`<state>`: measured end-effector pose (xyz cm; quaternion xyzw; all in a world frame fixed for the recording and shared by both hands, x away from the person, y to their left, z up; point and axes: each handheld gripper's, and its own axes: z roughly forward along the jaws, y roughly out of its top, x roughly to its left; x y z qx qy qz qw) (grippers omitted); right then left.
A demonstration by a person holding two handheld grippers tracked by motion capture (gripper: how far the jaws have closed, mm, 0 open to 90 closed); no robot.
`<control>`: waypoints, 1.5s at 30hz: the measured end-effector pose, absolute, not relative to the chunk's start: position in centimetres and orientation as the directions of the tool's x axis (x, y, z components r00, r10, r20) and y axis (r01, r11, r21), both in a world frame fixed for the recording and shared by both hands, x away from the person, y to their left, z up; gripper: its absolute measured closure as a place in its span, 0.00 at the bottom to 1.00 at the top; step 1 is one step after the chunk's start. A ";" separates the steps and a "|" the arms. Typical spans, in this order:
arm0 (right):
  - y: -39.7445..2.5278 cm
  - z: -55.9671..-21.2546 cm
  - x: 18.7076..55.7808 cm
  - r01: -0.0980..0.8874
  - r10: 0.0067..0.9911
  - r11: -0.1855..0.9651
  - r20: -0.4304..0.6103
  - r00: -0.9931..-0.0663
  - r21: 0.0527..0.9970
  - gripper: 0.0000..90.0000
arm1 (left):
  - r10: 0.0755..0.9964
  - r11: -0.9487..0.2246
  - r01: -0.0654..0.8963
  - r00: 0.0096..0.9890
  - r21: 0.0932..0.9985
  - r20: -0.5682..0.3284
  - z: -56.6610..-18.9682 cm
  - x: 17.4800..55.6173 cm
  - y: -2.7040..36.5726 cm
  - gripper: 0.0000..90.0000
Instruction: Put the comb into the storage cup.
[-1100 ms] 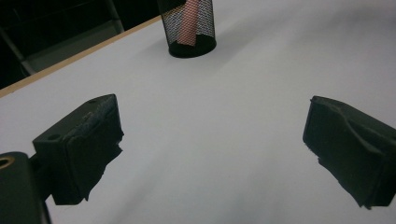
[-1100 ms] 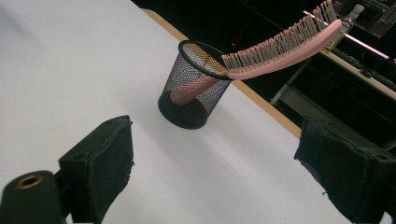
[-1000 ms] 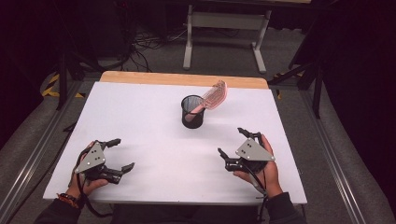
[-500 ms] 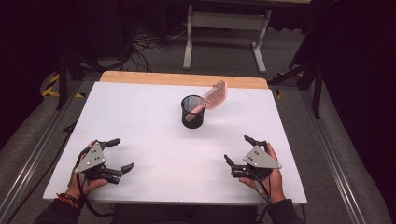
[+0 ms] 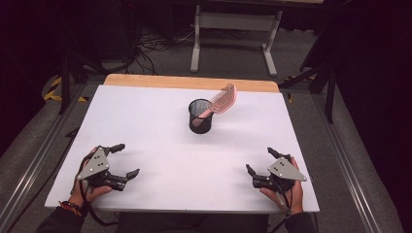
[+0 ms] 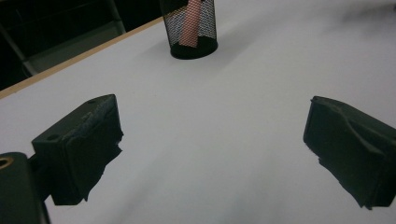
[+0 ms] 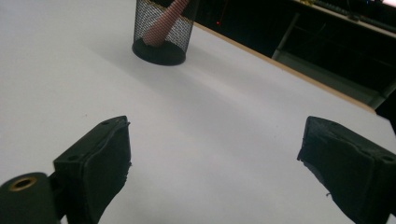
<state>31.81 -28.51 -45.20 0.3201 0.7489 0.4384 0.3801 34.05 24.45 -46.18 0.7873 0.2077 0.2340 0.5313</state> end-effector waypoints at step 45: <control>-27.9 -45.5 31.4 0.132 0.825 0.389 -0.280 -0.491 0.912 0.04 | 0.570 -0.352 0.067 0.807 0.934 0.157 -46.2 33.7 24.6 0.06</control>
